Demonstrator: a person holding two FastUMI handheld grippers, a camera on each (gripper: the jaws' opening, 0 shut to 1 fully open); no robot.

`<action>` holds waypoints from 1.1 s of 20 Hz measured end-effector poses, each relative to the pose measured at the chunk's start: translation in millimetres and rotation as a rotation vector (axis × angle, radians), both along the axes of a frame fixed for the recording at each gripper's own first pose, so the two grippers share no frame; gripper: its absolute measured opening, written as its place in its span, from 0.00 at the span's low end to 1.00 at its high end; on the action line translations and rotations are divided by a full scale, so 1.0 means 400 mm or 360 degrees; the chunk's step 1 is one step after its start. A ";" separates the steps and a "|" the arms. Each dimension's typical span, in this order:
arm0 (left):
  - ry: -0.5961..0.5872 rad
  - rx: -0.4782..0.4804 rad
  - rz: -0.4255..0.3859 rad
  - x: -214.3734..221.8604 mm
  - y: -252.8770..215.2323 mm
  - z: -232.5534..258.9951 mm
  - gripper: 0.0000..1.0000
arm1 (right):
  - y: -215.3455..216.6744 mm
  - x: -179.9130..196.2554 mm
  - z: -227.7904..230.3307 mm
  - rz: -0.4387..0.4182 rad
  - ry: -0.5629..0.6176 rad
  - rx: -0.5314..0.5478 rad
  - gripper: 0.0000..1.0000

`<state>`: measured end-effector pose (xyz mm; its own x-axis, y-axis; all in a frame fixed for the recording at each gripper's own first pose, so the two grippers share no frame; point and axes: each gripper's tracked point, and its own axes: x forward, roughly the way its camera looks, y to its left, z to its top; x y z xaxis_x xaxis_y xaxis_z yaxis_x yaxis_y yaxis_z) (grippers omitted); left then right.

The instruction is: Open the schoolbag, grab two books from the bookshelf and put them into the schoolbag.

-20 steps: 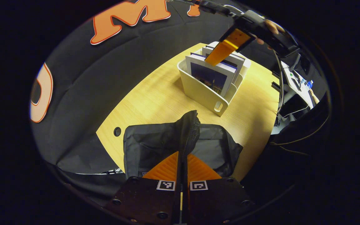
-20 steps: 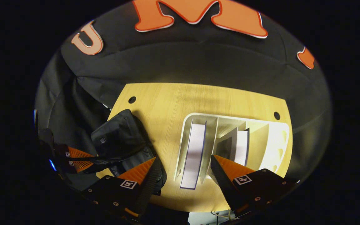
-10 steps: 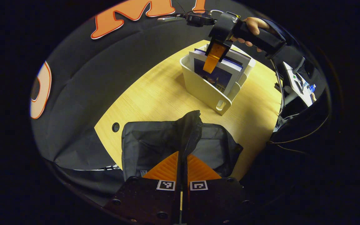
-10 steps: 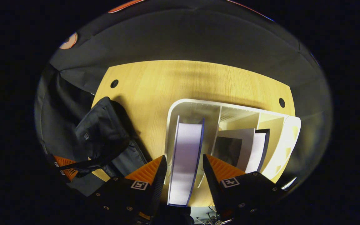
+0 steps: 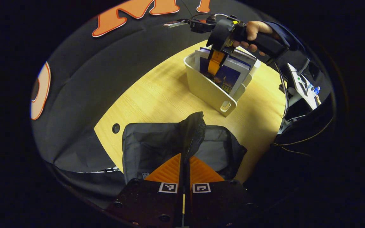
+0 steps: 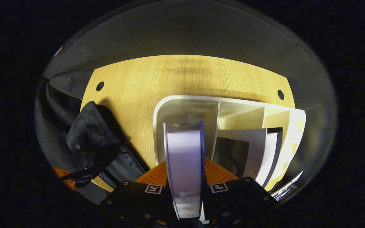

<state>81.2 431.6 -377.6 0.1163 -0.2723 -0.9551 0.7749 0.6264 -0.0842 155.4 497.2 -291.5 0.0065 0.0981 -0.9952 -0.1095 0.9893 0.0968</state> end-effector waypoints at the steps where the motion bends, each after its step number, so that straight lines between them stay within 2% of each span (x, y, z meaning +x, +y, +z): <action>1: -0.0004 -0.0003 -0.0001 0.001 0.002 -0.001 0.03 | -0.002 -0.005 0.007 -0.0001 0.0003 0.0003 0.40; 10: -0.0002 -0.0019 -0.0025 0.006 0.007 -0.003 0.03 | -0.069 -0.010 0.189 -0.0179 -0.0181 0.0159 0.38; 17: -0.0027 -0.0028 -0.0089 0.011 0.012 0.012 0.03 | -0.145 -0.074 0.351 -0.0367 -0.0400 0.0279 0.38; 18: -0.0031 -0.0036 -0.0102 0.011 0.011 0.013 0.03 | -0.146 -0.084 0.377 -0.0389 -0.0427 0.0303 0.42; 19: -0.0031 -0.0038 -0.0108 0.010 0.011 0.016 0.03 | -0.145 -0.094 0.399 -0.0406 -0.0449 0.0333 0.38; 22: -0.0057 -0.0040 -0.0130 0.019 0.017 0.019 0.03 | -0.133 -0.113 0.458 -0.0441 -0.0572 0.0440 0.38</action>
